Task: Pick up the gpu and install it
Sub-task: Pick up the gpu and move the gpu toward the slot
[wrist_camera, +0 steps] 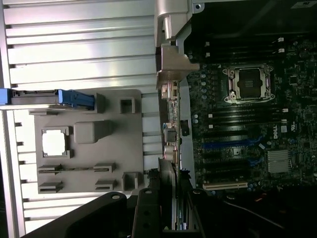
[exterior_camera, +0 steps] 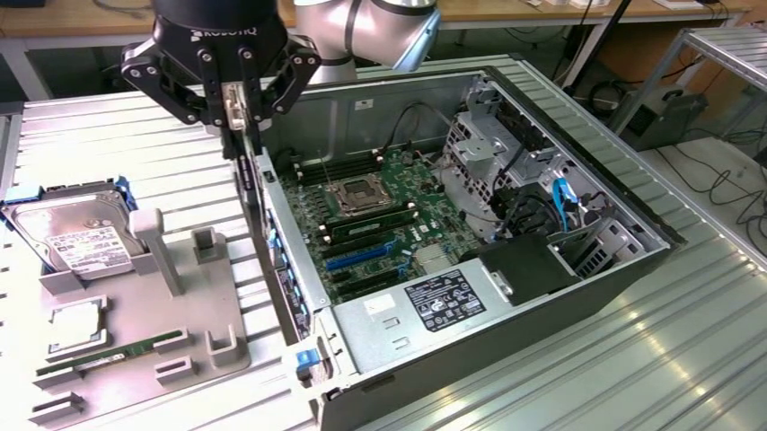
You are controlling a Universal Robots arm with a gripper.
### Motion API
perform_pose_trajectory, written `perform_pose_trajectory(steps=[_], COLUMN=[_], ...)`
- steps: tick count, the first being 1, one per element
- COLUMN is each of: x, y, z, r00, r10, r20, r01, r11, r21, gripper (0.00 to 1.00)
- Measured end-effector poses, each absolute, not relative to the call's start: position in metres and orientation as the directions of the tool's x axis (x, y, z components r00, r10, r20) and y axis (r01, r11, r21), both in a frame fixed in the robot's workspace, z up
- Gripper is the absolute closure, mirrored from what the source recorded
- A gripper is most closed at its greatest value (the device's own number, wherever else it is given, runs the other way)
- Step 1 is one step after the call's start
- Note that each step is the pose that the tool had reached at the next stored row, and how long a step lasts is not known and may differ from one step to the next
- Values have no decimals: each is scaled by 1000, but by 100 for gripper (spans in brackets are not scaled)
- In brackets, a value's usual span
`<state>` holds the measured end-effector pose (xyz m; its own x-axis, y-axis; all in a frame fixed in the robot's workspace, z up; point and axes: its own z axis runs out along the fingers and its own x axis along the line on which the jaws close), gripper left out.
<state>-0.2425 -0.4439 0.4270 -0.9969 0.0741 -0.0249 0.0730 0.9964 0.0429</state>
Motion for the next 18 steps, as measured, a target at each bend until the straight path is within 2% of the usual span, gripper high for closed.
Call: perform_pose_trajectory(steps=[18], x=[-232], y=[-444], z=[427], r00=[-997], r10=[74], r20=[-25], r01=[73], r11=[996], r21=[43], gripper=[74])
